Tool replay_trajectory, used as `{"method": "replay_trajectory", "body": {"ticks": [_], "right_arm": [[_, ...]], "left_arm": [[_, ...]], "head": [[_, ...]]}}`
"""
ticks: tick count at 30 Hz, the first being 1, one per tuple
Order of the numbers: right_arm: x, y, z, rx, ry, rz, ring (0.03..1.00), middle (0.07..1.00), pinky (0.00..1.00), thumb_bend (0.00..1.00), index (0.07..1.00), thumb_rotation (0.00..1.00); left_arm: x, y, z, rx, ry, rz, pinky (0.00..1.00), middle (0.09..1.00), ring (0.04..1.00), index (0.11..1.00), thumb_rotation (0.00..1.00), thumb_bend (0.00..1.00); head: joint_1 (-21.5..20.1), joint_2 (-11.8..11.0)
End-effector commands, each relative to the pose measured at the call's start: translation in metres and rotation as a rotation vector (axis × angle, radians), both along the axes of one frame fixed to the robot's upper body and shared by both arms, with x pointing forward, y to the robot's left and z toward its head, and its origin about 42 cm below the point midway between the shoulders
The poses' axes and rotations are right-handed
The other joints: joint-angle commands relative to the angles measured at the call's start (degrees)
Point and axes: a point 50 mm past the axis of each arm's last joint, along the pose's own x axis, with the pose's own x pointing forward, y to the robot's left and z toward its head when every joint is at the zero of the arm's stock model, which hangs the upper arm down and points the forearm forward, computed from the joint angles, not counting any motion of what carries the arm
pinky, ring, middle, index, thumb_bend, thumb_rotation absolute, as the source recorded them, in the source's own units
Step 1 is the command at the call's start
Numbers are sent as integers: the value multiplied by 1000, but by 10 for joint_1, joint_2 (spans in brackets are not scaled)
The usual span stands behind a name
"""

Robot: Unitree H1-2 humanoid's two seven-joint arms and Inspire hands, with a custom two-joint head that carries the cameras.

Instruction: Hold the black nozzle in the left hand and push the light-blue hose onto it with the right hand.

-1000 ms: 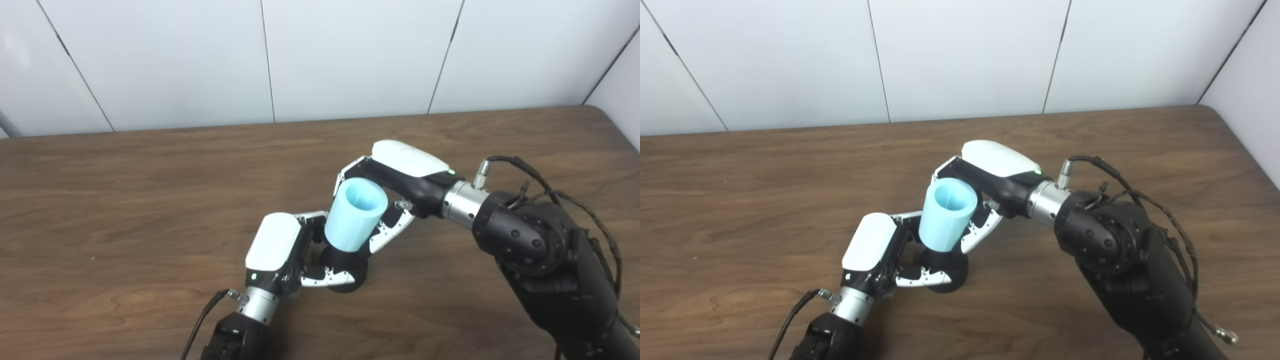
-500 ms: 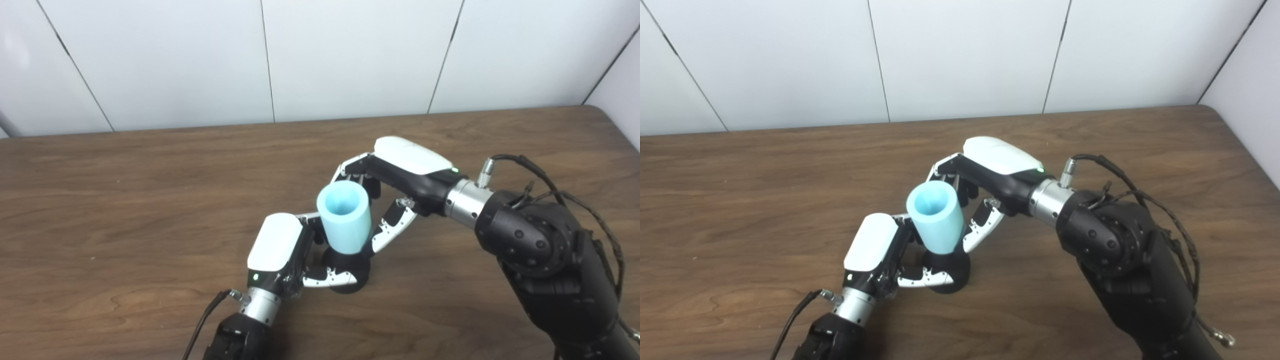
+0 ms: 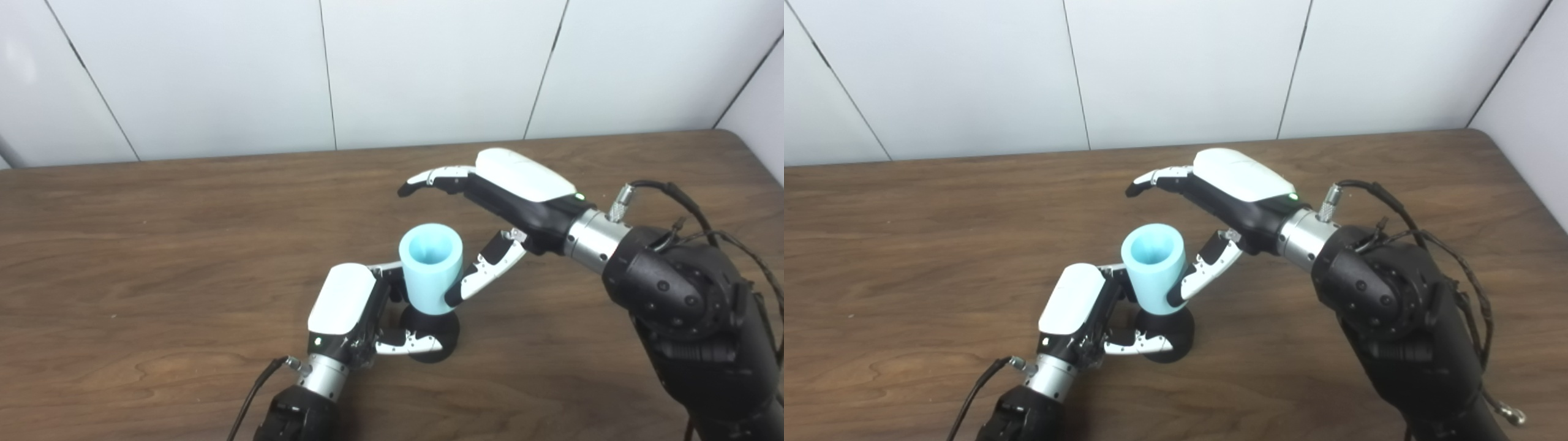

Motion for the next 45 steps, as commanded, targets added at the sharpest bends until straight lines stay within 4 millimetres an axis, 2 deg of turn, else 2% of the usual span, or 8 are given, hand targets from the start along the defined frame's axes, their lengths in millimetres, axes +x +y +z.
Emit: {"method": "replay_trajectory", "body": {"ticks": [1, 5, 10, 18, 24, 27, 31, 45], "right_arm": [[1, -6, 18, -2, -89, -12, 839, 827, 773, 1000, 812, 240], [-2, -16, 21, 6, -78, -24, 825, 854, 670, 1000, 833, 246], [-9, -32, 30, -6, -81, -19, 901, 890, 830, 1000, 864, 292], [-32, -45, 42, 27, -104, 42, 945, 930, 853, 927, 913, 410], [-51, -38, 27, 56, -200, 153, 966, 945, 864, 737, 903, 820], [-59, -31, 17, 23, -263, 170, 989, 975, 927, 687, 912, 974], [-66, -26, 6, -35, -294, 180, 1000, 999, 996, 677, 944, 1000], [-77, -17, -6, -120, -305, 194, 1000, 1000, 1000, 689, 966, 1000]], "left_arm": [[-5, 1, -15, 46, 69, -8, 445, 442, 472, 503, 0, 503], [-5, 1, -15, 45, 69, -6, 446, 449, 476, 502, 0, 503], [-4, 2, -14, 45, 71, -6, 445, 449, 479, 500, 0, 503], [-4, 3, -14, 48, 69, -10, 445, 450, 478, 501, 0, 503], [-3, 3, -15, 49, 74, -8, 448, 445, 476, 502, 0, 502], [-3, 5, -16, 49, 75, -8, 442, 441, 471, 503, 0, 502], [-3, 6, -15, 55, 78, -10, 443, 441, 470, 501, 0, 503], [-2, 5, -18, 80, 83, -18, 437, 432, 458, 507, 0, 502]], "head": [[-1, 0], [-1, -1], [2, -1], [4, 0], [7, -2], [6, -3], [5, -3], [3, -4]]}}
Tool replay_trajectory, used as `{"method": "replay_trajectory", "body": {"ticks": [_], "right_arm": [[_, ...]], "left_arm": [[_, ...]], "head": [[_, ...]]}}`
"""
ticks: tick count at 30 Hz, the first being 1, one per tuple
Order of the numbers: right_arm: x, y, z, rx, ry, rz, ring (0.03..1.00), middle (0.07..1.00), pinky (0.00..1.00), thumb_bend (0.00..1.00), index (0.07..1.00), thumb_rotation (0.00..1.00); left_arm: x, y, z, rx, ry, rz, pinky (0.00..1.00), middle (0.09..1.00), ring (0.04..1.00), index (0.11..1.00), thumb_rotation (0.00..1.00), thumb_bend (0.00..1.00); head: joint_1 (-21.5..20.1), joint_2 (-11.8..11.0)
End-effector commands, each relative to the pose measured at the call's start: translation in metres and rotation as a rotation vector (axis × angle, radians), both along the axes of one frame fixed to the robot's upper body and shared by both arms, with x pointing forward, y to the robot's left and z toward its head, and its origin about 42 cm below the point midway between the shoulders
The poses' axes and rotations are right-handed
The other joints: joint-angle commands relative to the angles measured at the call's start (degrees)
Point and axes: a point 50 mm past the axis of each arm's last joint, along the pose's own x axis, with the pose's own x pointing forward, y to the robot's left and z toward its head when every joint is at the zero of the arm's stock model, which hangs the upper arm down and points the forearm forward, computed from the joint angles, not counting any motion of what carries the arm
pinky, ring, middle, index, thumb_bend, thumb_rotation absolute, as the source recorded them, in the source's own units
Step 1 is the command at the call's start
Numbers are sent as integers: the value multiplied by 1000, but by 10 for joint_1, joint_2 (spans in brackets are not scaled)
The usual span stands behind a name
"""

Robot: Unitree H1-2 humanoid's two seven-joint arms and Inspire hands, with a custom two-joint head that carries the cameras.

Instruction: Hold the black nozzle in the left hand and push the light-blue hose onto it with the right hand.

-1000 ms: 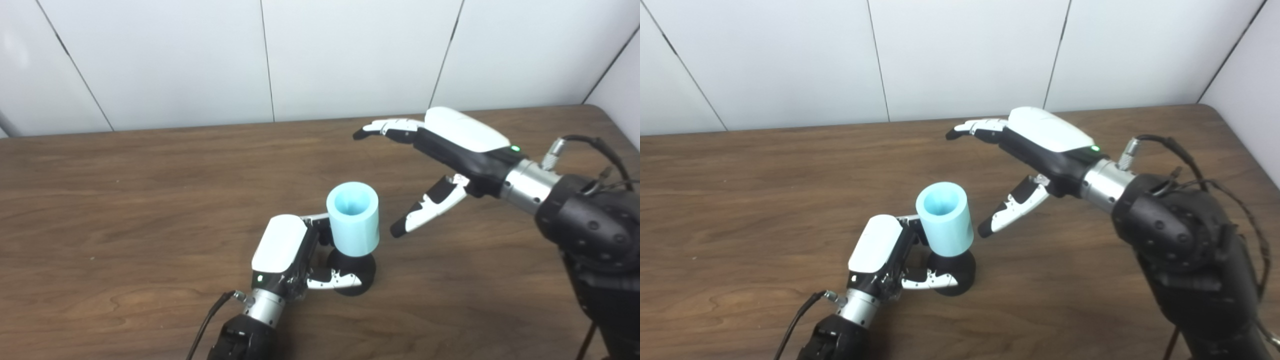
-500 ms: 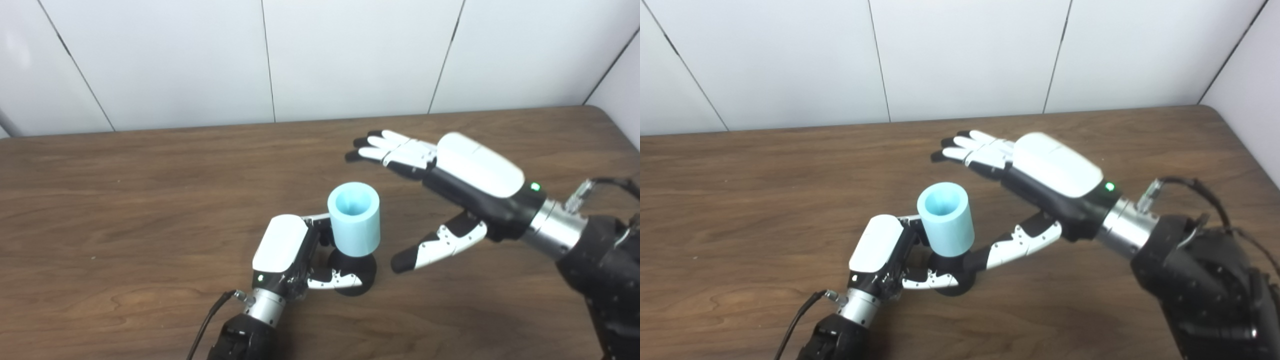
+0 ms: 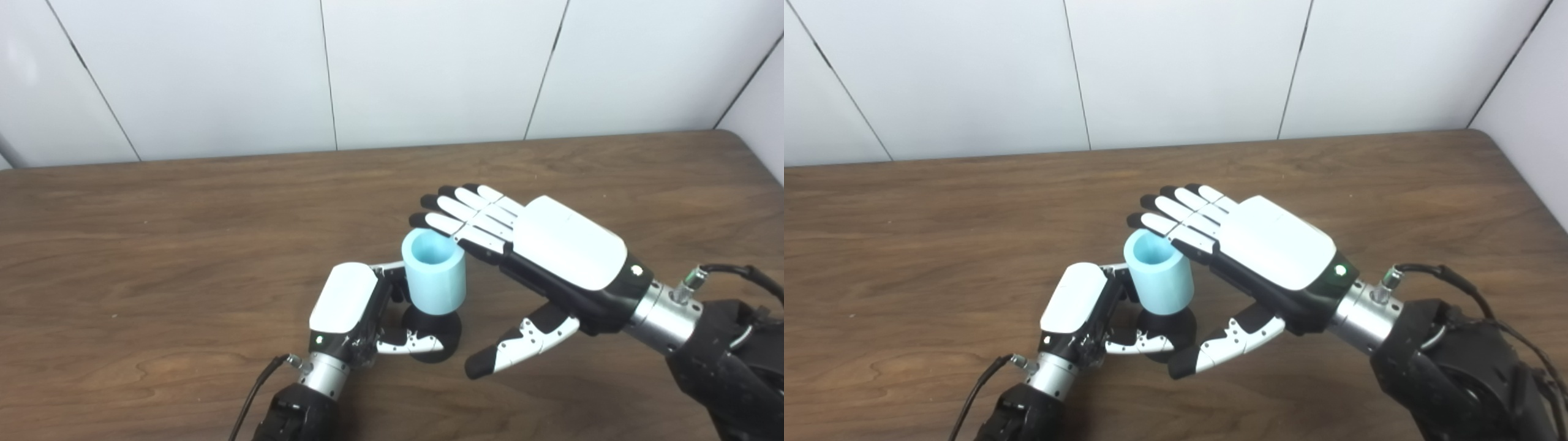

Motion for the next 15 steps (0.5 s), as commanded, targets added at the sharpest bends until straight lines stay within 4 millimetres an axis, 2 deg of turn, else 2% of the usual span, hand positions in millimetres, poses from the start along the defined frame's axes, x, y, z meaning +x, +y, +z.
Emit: {"method": "replay_trajectory", "body": {"ticks": [1, 15], "right_arm": [[-3, 1, 10, -11, -66, 16, 1000, 1000, 1000, 685, 967, 1000], [-5, 9, 5, -65, -20, 40, 1000, 994, 1000, 690, 949, 1000]], "left_arm": [[-4, 4, -17, 76, 76, -12, 440, 433, 459, 506, 0, 502], [-5, 3, -15, 88, 81, -17, 456, 445, 462, 505, 0, 503]], "head": [[0, 0], [0, 2]]}}
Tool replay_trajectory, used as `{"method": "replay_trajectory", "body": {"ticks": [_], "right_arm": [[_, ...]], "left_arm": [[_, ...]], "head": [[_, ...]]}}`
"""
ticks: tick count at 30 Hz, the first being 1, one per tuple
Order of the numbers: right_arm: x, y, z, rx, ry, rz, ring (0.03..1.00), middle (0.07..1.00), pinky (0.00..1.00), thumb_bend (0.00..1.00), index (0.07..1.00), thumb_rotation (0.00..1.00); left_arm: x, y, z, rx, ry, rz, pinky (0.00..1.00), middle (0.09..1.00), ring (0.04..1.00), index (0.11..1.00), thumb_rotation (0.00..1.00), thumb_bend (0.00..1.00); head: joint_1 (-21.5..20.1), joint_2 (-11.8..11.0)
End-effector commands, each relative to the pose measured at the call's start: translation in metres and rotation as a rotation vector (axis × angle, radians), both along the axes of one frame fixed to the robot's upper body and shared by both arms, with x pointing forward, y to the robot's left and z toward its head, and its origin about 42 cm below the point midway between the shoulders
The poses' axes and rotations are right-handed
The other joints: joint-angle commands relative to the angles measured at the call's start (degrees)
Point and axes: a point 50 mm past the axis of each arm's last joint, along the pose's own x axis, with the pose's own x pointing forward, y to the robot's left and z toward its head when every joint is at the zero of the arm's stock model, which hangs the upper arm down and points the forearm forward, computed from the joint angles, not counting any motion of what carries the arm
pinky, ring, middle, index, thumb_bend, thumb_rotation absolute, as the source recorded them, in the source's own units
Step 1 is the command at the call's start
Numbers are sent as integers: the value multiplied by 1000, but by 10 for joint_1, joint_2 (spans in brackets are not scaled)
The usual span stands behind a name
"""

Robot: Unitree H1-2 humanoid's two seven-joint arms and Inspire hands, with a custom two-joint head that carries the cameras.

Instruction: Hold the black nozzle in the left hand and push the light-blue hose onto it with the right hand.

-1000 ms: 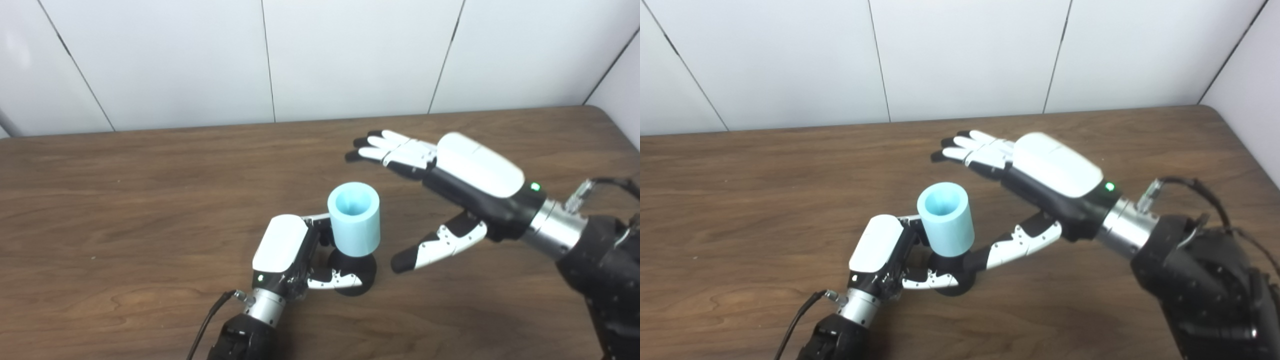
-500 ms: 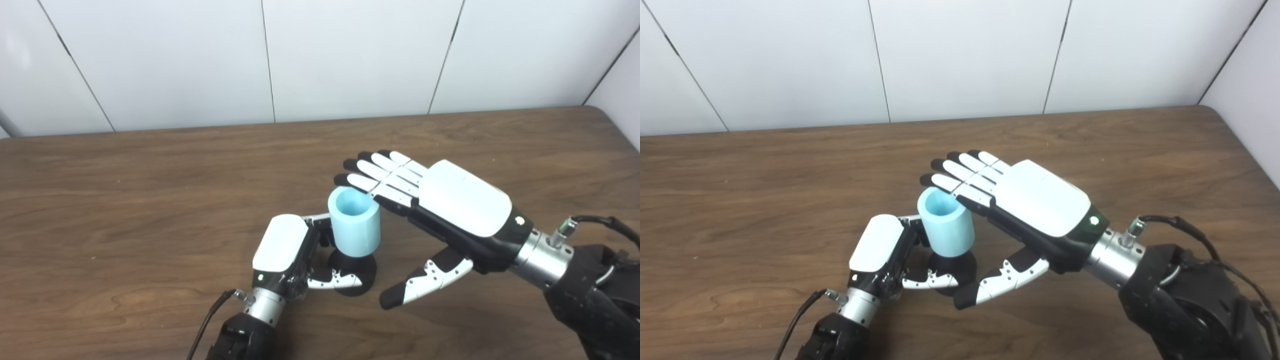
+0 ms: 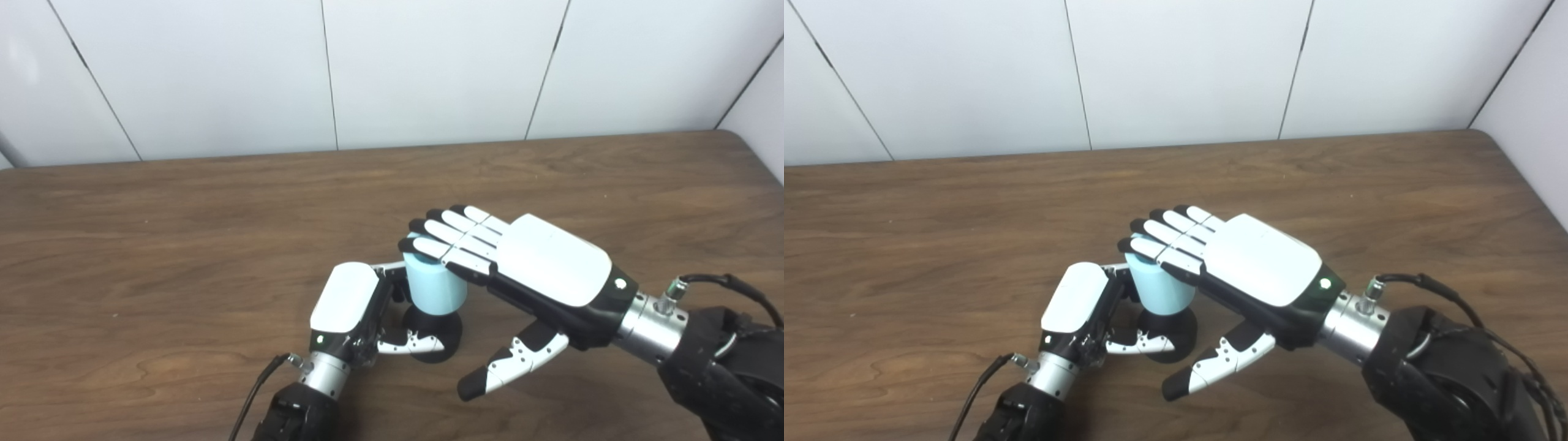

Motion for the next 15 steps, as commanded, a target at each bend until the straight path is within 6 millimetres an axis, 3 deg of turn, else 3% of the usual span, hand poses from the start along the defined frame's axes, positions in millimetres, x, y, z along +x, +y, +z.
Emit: {"method": "replay_trajectory", "body": {"ticks": [1, 15], "right_arm": [[-3, 3, 11, -2, -63, 14, 1000, 990, 1000, 690, 946, 1000], [-4, 3, 4, -68, 44, -15, 1000, 956, 1000, 698, 907, 1000]], "left_arm": [[-5, 4, -16, 82, 80, -10, 456, 445, 462, 505, 0, 503], [-5, 2, -15, 77, 80, -9, 461, 441, 464, 507, 0, 503]], "head": [[0, 1], [-1, 1]]}}
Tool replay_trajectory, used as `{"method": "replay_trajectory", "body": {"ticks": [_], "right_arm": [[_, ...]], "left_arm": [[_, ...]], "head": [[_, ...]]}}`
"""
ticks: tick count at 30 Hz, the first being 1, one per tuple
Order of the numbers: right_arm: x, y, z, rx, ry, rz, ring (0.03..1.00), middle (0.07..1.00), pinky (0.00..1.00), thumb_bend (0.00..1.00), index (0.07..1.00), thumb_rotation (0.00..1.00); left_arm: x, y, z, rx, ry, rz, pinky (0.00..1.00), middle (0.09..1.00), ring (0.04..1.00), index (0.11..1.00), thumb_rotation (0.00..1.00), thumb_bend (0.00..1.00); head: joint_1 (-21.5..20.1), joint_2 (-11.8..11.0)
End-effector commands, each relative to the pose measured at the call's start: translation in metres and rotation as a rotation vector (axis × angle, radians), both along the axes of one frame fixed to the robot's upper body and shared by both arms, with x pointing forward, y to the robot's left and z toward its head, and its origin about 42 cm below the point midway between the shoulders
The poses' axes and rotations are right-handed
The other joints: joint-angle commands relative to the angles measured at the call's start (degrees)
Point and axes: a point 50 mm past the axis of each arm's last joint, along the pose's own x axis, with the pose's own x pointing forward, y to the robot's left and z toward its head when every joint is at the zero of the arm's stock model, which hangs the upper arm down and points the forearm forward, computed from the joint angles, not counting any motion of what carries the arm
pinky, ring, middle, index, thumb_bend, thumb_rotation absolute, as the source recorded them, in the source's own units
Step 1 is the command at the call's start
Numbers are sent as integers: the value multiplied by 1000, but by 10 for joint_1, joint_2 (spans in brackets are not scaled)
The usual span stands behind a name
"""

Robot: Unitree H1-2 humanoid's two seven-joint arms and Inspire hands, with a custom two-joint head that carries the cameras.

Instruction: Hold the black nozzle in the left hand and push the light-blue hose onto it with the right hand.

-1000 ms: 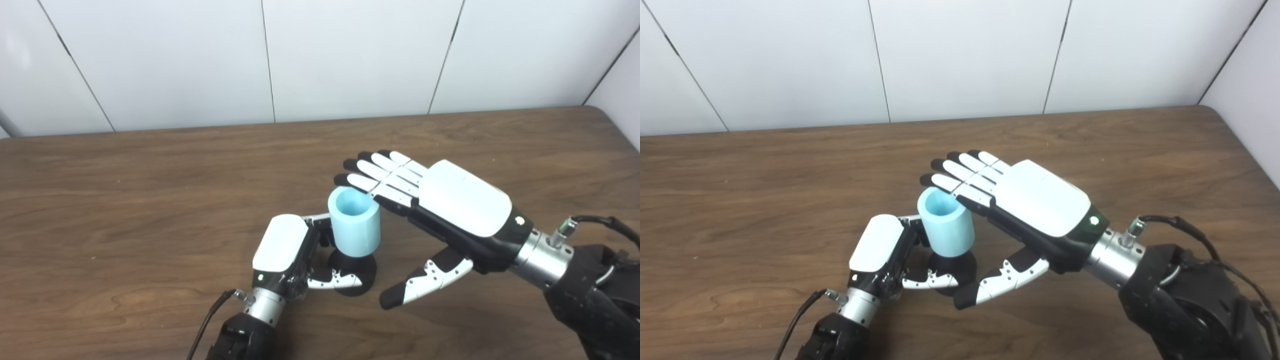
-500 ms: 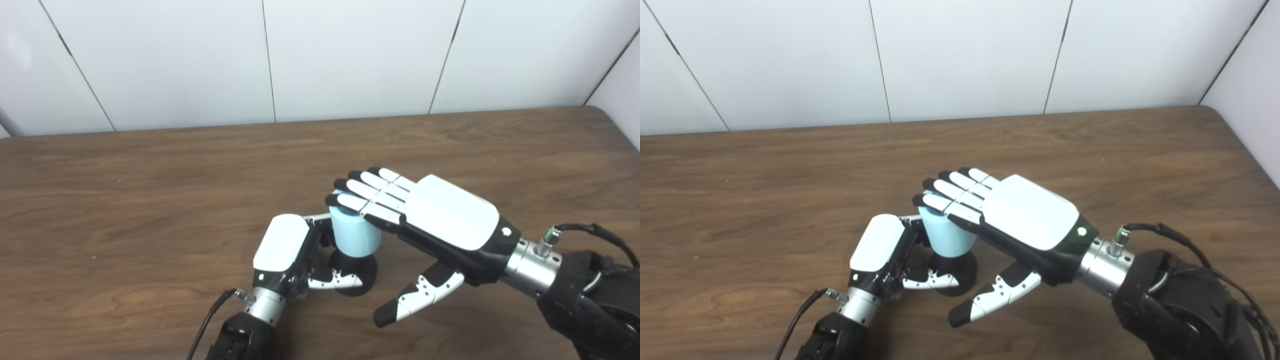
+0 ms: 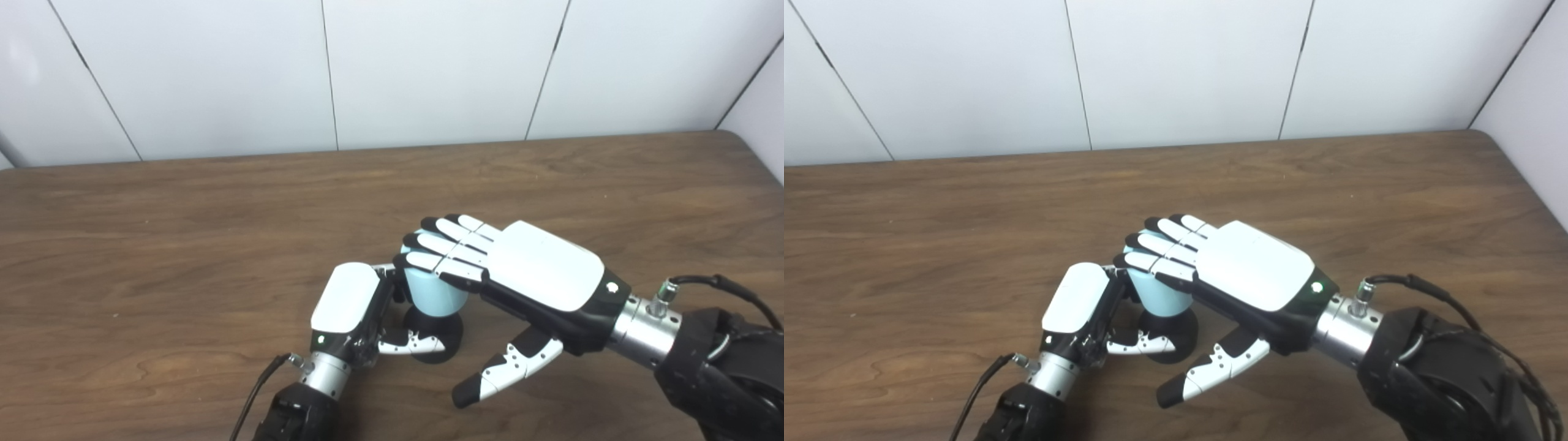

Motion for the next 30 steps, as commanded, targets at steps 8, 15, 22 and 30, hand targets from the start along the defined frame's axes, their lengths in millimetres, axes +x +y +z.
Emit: {"method": "replay_trajectory", "body": {"ticks": [8, 15, 22, 30], "right_arm": [[-2, -6, -7, -21, 56, -36, 1000, 950, 985, 699, 916, 1000], [-8, -13, -14, 16, 87, -73, 1000, 972, 986, 668, 938, 1000], [-14, -10, -36, 69, 138, -92, 1000, 983, 972, 668, 941, 1000], [-18, -12, -45, 93, 138, -101, 1000, 994, 991, 655, 951, 1000]], "left_arm": [[-5, 4, -13, 78, 81, -4, 449, 441, 455, 508, 0, 503], [-5, 5, -13, 80, 81, -6, 448, 460, 466, 500, 0, 503], [-3, 3, -12, 80, 73, -11, 449, 447, 464, 504, 0, 503], [-3, 4, -12, 83, 70, -8, 431, 440, 453, 506, 0, 503]], "head": [[-1, 2], [-4, 4], [-3, 4], [-6, 7]]}}
